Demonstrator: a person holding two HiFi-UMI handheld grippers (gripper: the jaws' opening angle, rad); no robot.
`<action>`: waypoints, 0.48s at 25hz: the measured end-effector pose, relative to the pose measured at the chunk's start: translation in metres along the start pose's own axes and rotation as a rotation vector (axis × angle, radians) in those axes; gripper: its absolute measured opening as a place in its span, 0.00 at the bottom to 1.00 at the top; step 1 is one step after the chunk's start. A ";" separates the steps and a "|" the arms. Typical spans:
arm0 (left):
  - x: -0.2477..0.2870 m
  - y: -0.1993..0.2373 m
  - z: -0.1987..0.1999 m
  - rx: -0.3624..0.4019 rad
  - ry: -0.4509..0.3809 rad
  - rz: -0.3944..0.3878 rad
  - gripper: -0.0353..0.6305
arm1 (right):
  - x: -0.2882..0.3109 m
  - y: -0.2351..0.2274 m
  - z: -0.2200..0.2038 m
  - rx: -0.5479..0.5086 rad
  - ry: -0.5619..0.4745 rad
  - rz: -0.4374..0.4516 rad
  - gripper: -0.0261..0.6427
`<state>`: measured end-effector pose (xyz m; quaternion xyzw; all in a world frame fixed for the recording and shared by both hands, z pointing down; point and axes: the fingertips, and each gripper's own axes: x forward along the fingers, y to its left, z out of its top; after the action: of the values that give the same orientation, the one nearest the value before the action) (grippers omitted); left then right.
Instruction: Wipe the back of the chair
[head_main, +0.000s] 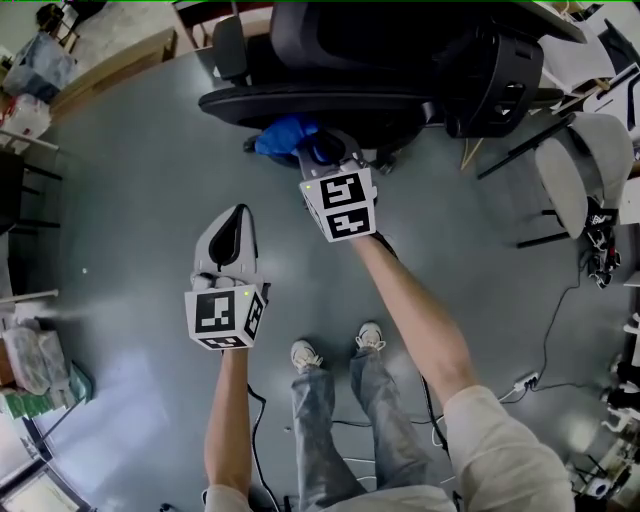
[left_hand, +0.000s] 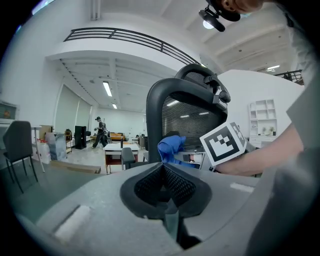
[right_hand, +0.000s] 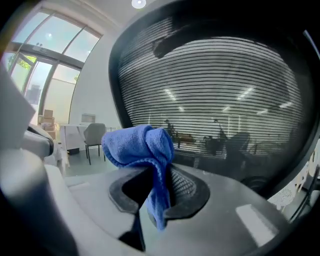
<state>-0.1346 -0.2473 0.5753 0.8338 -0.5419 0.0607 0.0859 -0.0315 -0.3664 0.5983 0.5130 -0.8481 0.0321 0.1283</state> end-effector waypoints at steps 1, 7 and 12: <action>0.000 0.003 0.000 -0.001 0.001 0.005 0.06 | 0.006 0.003 0.001 -0.002 0.002 0.004 0.14; 0.000 0.018 -0.004 -0.009 0.007 0.035 0.06 | 0.032 0.010 0.003 -0.001 0.008 0.024 0.14; 0.002 0.027 -0.006 -0.012 0.017 0.051 0.06 | 0.039 0.008 0.003 0.009 0.012 0.022 0.14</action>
<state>-0.1584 -0.2581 0.5840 0.8186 -0.5627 0.0665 0.0939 -0.0565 -0.3972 0.6060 0.5039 -0.8528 0.0402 0.1308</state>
